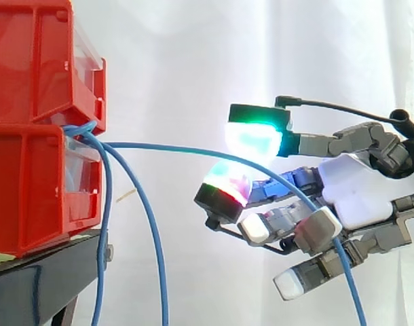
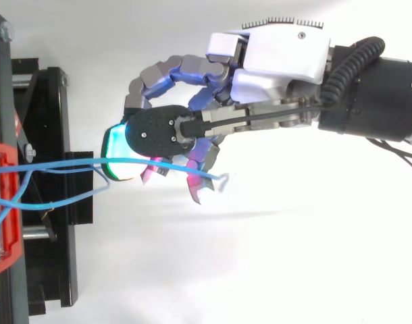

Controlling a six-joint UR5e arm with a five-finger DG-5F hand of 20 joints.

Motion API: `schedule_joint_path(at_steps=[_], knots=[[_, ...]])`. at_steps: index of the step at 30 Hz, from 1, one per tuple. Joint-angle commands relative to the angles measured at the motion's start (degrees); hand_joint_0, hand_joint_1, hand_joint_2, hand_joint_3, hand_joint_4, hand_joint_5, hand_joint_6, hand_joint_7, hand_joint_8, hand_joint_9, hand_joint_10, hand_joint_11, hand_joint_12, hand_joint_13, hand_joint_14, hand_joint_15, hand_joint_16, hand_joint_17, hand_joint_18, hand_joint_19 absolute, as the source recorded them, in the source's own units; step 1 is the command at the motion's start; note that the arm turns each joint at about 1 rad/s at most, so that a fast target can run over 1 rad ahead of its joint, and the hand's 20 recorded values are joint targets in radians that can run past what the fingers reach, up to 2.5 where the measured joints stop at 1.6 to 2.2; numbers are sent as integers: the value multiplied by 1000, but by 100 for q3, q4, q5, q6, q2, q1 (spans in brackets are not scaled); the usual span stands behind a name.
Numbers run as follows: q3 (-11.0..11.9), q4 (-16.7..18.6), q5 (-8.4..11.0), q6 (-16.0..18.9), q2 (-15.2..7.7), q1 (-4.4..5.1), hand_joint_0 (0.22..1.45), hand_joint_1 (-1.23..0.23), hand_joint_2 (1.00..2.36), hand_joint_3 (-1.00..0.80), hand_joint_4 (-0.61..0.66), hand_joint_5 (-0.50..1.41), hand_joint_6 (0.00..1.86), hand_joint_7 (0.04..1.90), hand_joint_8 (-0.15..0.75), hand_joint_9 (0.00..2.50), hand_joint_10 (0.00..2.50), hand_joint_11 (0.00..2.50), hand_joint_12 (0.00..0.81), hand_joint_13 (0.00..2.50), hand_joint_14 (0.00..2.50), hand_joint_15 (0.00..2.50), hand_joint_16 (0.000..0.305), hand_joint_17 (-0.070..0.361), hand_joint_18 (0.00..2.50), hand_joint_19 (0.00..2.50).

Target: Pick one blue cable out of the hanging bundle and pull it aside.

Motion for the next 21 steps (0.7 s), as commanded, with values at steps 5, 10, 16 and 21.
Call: schedule_joint_path(at_steps=[5,10,16,21], knots=[[-3,0,5,-8,2,-2,476,-492,1000,-500,5,-77,837,899,275,919,17,479,342,1371,26,863,59,133,750,463],[-3,0,5,-8,2,7,473,-511,1000,-500,10,-80,838,893,277,903,15,489,339,1416,25,913,60,134,760,463],[-3,0,14,-8,2,-2,472,-543,1000,-500,26,-85,839,880,277,881,15,498,339,1438,25,958,60,135,767,471],[-3,0,14,-17,2,7,450,-629,1000,-500,46,-86,842,857,285,880,15,488,355,1510,24,1006,62,139,795,453]])
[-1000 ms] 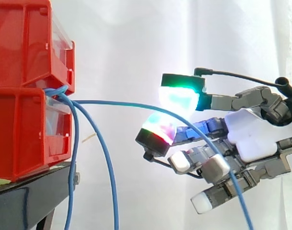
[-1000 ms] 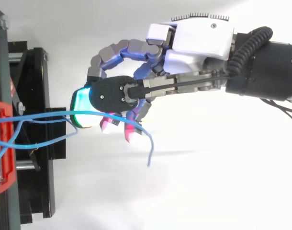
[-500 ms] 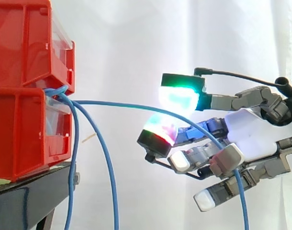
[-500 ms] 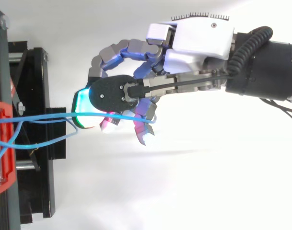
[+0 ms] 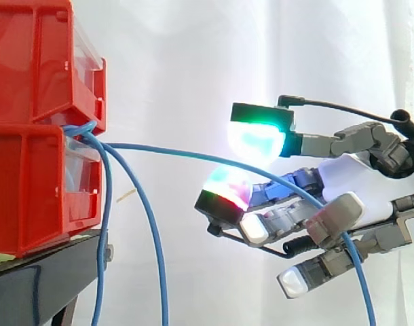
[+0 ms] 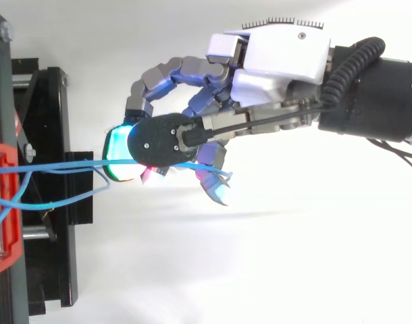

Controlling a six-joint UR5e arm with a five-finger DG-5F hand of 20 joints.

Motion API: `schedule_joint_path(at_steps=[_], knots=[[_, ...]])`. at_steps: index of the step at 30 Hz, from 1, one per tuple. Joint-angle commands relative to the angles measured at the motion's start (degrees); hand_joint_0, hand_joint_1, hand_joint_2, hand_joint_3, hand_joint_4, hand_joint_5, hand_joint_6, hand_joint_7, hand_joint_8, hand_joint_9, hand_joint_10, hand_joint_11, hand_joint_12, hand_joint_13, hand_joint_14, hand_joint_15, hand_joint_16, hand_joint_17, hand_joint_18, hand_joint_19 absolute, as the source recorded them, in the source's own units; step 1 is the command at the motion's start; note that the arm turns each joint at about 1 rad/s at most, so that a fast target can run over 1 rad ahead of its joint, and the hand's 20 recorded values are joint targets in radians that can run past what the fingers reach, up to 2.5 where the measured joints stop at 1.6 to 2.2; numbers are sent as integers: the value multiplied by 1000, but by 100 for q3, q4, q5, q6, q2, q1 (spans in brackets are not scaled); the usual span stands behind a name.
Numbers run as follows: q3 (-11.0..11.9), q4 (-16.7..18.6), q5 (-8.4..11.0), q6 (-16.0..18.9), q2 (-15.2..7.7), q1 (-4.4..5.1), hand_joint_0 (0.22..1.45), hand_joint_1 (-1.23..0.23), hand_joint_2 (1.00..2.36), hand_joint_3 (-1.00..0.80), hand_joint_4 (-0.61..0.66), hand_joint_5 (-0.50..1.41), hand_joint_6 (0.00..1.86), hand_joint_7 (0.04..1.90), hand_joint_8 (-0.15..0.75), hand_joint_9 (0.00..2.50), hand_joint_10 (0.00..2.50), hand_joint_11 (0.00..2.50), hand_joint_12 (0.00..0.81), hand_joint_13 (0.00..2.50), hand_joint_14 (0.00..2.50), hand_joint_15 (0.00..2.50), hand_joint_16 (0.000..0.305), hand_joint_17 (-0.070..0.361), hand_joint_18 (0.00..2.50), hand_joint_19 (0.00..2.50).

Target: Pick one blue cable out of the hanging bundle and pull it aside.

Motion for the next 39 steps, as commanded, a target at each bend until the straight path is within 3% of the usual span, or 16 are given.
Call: schedule_joint_path(at_steps=[1,9,18,23,26,30,33,39], knots=[[-1,0,0,-8,1,-7,444,-637,1000,-500,47,-86,843,850,287,884,15,497,356,1517,23,994,62,140,801,450],[-1,0,0,-34,1,2,430,-738,1000,-500,44,-95,856,816,293,913,16,499,368,1577,22,993,63,141,846,426],[-1,0,0,-43,1,-7,577,-834,1000,-500,-65,-120,889,819,241,894,17,542,306,1556,26,1052,51,116,785,449],[-10,0,0,-43,-8,11,619,-846,1000,-500,-79,-126,896,795,237,891,18,544,301,1681,21,1150,50,112,794,458],[-27,-9,0,-52,-8,20,638,-831,1000,-500,-103,-130,900,813,231,890,18,546,306,1705,19,1183,49,111,801,462],[-264,246,0,-34,1,55,630,-782,1009,-407,-138,-134,923,807,235,918,20,557,297,1725,15,1190,49,111,811,494],[-317,431,9,-25,1,64,611,-756,1014,-325,-145,-134,937,798,238,948,20,561,305,1732,17,1188,50,113,812,517],[-326,466,18,-25,1,81,579,-686,1014,-272,-107,-126,939,787,260,1000,20,553,337,1755,18,1148,56,125,849,515]])
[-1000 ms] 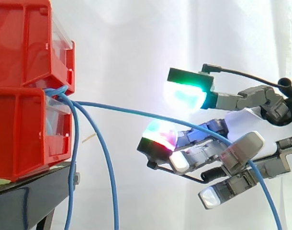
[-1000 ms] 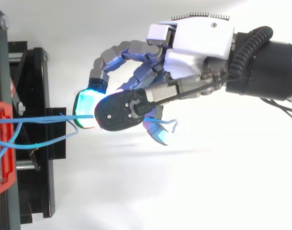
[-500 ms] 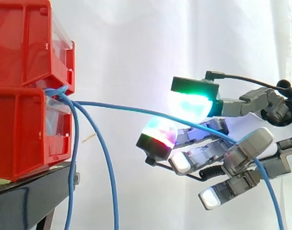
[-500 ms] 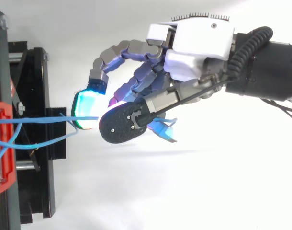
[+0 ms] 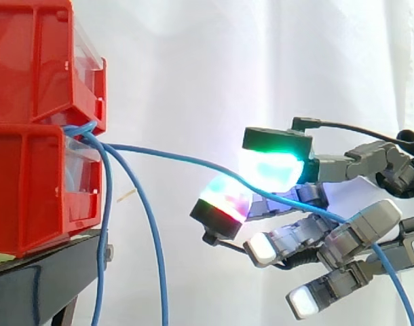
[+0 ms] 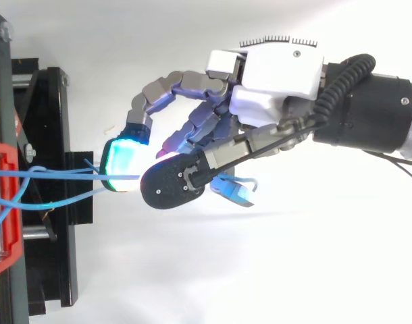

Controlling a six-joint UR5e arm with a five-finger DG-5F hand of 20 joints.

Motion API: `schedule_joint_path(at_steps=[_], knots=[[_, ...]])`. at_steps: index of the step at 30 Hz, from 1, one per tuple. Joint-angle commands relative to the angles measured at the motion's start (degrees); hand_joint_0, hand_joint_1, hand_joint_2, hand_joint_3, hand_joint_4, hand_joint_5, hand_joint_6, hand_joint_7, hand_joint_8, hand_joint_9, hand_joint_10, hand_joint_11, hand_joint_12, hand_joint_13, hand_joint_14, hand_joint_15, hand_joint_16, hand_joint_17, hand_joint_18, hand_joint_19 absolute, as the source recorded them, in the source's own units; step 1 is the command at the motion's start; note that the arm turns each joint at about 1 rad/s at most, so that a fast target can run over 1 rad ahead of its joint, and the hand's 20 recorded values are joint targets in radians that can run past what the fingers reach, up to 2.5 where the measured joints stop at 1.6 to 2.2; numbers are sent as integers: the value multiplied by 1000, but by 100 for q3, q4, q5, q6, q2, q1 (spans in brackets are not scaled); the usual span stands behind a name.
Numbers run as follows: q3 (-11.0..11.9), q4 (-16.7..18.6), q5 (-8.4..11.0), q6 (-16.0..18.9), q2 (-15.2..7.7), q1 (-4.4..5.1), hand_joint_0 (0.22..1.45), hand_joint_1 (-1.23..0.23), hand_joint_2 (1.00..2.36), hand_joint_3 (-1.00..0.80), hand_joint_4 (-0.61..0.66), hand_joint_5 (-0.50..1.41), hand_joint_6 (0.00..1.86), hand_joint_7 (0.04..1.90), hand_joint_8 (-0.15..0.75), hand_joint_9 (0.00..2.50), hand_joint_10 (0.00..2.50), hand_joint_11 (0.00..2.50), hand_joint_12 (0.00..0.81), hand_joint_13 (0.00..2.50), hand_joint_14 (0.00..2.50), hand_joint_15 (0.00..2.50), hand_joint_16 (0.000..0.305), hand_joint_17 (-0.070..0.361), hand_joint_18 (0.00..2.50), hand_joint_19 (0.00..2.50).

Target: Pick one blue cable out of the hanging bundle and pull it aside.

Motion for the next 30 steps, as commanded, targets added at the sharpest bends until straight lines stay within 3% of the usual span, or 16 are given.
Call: schedule_joint_path(at_steps=[1,9,16,22,25,30], knots=[[-9,26,4,1,1,8,578,-683,1014,-266,-105,-125,938,787,260,1006,18,557,339,1759,17,1141,57,127,857,511],[-9,26,4,9,1,26,575,-539,1009,-244,-86,-112,937,778,301,1066,16,538,388,1817,16,1100,66,148,941,488],[-27,44,22,9,1,52,574,-427,1010,-260,-68,-115,932,783,298,1066,17,545,375,1782,17,1079,66,148,923,510],[-27,44,22,9,1,52,565,-352,1009,-371,-68,-121,925,800,269,1050,20,581,329,1730,19,1114,57,128,844,563],[-27,44,22,18,1,52,520,-305,1000,-500,-44,-119,922,784,285,1066,19,575,345,1746,19,1108,59,134,874,537],[-27,44,22,18,1,52,454,-335,1000,-500,-6,-113,909,799,307,1093,19,550,373,1783,18,1073,65,147,939,509]])
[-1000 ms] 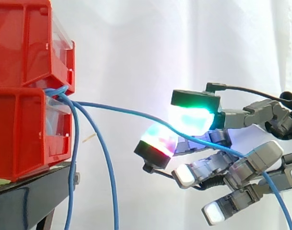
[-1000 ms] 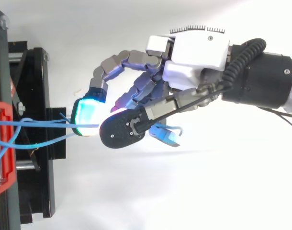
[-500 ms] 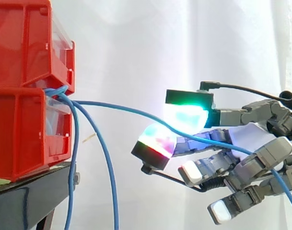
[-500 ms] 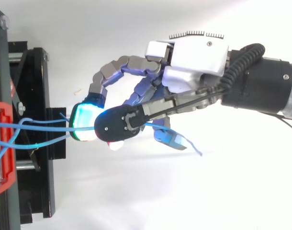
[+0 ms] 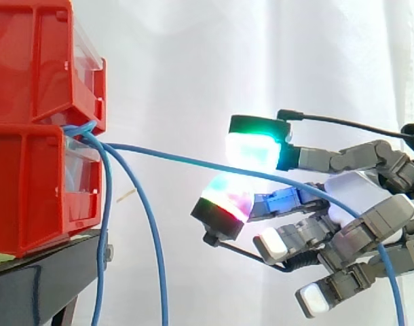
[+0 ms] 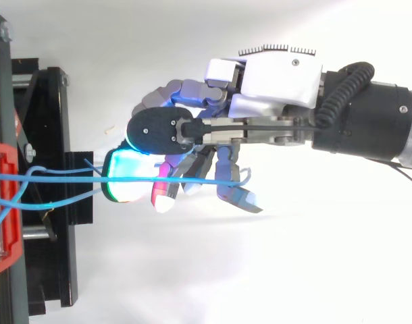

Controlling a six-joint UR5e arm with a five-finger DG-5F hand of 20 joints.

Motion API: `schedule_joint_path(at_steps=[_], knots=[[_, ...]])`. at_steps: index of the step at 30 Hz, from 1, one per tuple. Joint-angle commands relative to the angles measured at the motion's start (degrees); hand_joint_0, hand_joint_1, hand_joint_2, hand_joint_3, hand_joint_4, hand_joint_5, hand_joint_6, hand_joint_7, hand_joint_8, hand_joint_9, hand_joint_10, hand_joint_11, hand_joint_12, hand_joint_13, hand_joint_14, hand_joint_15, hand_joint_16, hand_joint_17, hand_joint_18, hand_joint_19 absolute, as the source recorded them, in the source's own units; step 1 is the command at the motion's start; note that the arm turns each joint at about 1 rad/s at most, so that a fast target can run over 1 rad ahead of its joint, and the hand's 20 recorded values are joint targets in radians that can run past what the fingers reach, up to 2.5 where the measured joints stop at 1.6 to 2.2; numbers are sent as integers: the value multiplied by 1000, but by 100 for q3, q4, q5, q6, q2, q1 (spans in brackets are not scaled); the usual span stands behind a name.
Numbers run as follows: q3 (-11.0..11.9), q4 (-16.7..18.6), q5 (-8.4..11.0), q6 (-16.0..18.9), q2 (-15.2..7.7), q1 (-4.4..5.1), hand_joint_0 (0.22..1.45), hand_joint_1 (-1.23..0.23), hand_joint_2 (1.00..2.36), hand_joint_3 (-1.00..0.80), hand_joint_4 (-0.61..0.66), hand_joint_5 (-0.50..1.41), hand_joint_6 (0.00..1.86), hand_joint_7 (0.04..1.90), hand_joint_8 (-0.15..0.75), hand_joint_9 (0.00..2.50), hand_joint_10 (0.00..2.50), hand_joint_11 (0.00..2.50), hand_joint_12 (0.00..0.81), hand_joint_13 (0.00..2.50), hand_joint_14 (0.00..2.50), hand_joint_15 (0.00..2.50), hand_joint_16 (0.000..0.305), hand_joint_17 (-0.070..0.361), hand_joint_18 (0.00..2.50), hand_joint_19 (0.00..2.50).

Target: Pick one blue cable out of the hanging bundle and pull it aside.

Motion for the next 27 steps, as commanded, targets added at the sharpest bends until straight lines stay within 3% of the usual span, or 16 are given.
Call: schedule_joint_path(at_steps=[1,7,10,16,27], knots=[[0,0,0,1,1,0,437,-373,1000,-500,2,-112,905,800,313,1096,19,547,384,1792,18,1069,67,151,958,490],[0,0,0,1,1,0,405,-688,1000,-500,7,-112,907,768,307,1103,18,553,393,1791,19,1057,68,153,1003,438],[0,0,0,1,1,0,441,-771,1000,-500,-43,-120,913,776,290,1081,17,570,375,1768,20,1061,63,143,973,439],[-9,0,0,1,1,0,624,-765,1000,-500,-136,-129,923,811,233,1071,22,597,319,1729,24,1119,52,117,900,493],[-9,0,9,1,1,0,604,-743,1015,-301,-178,-109,943,848,244,1214,24,623,311,1790,22,1134,52,118,927,539]])
